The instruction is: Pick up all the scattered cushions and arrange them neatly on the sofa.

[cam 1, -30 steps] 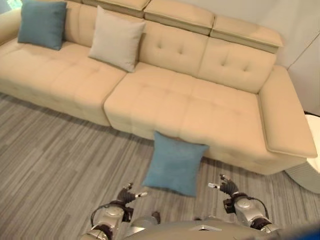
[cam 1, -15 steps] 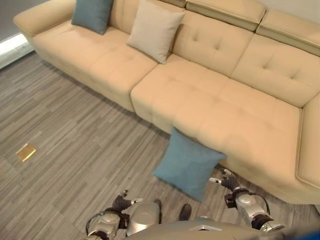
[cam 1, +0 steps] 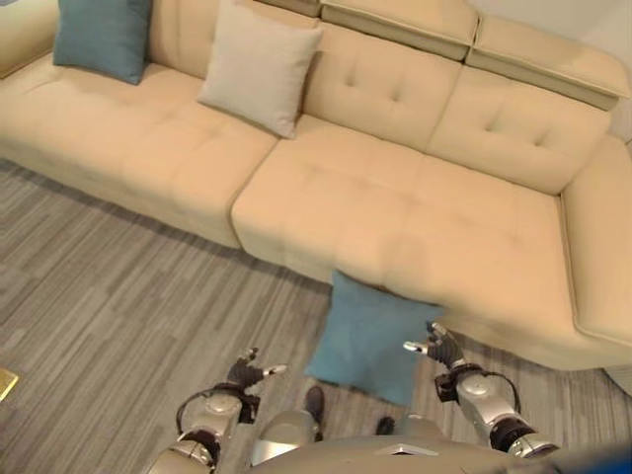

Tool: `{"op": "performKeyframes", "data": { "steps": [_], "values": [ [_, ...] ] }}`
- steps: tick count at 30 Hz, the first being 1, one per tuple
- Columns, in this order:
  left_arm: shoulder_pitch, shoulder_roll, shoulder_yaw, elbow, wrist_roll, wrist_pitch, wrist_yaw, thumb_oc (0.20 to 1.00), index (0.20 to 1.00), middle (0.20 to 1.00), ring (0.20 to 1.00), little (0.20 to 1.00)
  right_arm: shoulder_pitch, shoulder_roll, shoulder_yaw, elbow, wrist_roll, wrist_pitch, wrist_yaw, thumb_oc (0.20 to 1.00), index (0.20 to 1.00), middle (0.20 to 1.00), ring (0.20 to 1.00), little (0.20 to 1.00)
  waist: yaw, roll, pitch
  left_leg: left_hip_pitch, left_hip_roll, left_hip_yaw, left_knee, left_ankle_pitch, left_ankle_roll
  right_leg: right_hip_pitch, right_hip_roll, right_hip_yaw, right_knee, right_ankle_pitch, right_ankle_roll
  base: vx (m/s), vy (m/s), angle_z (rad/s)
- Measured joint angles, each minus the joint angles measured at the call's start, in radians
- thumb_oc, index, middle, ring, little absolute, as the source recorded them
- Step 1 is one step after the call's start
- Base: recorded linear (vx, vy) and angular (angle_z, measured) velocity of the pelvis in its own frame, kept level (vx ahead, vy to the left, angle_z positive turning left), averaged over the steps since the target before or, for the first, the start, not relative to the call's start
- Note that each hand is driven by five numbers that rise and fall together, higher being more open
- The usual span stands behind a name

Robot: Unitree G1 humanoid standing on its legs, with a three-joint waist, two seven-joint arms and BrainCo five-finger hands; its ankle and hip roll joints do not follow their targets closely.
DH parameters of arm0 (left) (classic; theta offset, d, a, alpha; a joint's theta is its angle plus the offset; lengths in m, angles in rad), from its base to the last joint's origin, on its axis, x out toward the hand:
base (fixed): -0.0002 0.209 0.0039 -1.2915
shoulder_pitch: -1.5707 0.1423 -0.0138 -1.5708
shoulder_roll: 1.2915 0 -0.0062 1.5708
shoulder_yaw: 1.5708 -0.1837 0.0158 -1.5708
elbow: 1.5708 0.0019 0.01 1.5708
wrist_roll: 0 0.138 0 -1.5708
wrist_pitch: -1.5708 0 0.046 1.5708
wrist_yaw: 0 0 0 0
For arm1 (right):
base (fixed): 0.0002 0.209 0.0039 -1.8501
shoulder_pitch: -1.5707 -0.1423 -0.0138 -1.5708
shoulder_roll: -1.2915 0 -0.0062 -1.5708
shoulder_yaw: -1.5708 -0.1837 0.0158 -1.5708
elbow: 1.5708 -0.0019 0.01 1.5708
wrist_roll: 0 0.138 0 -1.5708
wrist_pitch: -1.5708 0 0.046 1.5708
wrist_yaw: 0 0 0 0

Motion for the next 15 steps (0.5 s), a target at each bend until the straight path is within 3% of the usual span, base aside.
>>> {"op": "performKeyframes", "data": {
  "steps": [4, 6, 13, 15],
  "values": [
    [0.037, 0.01, 0.001, 0.001, 0.0, 0.001, 0.001, 1.0, 1.0, 1.0, 1.0, 1.0, -0.001, -0.001, 0.001, -0.006, 0.0, -0.002, 0.0, 1.0, 1.0, 1.0, 1.0, 1.0, 0.005, -0.013, -0.008, -0.004, -0.015, -0.001, 0.002, -0.005, -0.008, 0.046, 0.013, 0.027, -0.12, 0.014, 0.014, 0.01, -0.071, 0.02],
    [0.065, 0.01, 0.001, 0.001, 0.0, 0.001, 0.0, 1.0, 1.0, 1.0, 1.0, 1.0, 0.01, -0.001, 0.001, -0.006, 0.0, -0.003, -0.001, 1.0, 1.0, 1.0, 1.0, 1.0, 0.004, -0.03, -0.019, -0.012, -0.026, -0.003, 0.003, -0.008, -0.011, 0.067, 0.026, 0.026, -0.187, 0.036, -0.003, 0.02, -0.095, 0.02],
    [0.069, -0.001, -0.001, -0.131, -0.02, -0.007, 0.008, 1.0, 1.0, 1.0, 1.0, 1.0, 0.044, -0.05, -0.02, -0.012, 0.0, -0.004, -0.013, 1.0, 1.0, 1.0, 1.0, 1.0, -0.002, -0.003, -0.009, -0.094, 0.024, -0.055, 0.067, 0.0, -0.02, 0.053, 0.089, -0.025, -0.226, 0.045, -0.056, -0.09, -0.046, 0.15],
    [0.002, 0.008, -0.024, -0.221, -0.06, -0.024, 0.036, 1.0, 1.0, 1.0, 1.0, 1.0, 0.001, -0.089, -0.029, -0.051, 0.0, -0.011, -0.051, 1.0, 1.0, 1.0, 1.0, 1.0, -0.011, 0.021, 0.057, -0.204, 0.039, -0.061, 0.144, -0.002, -0.024, -0.053, 0.091, -0.025, -0.154, 0.033, -0.073, -0.29, 0.0, 0.02]
  ]
}}
